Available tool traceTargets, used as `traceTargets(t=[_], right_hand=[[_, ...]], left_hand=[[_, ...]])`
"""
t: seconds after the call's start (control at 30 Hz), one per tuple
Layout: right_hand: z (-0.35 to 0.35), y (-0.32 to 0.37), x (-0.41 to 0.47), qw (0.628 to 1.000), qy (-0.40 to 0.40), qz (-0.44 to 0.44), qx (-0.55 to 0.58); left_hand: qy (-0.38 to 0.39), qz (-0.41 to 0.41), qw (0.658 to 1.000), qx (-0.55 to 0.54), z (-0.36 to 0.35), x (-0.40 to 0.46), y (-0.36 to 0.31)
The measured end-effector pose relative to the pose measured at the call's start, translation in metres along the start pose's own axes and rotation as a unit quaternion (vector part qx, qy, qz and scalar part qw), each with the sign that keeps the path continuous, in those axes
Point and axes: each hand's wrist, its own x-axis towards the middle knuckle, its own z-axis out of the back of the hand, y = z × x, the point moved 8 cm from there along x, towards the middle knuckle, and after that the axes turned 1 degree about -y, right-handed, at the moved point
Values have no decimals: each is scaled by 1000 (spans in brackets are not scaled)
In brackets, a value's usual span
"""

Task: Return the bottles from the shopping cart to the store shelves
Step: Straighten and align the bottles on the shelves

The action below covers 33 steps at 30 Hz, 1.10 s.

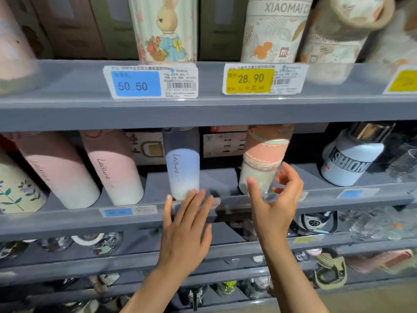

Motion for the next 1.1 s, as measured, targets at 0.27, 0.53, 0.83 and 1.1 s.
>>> traceTargets(t=[0.27, 0.53, 0.83, 1.1], right_hand=[[-26, -17, 22, 990, -15, -44, -136], [-24, -35, 39, 981, 129, -51, -138], [-20, -30, 36, 977, 66, -19, -200], [-22, -33, 35, 975, 146, -9, -168]], left_hand=[[10, -34, 999, 15, -12, 8, -13], [6, -31, 999, 10, -10, 8, -14], [-23, -34, 999, 19, -13, 7, -15], [-27, -30, 999, 24, -15, 7, -15]])
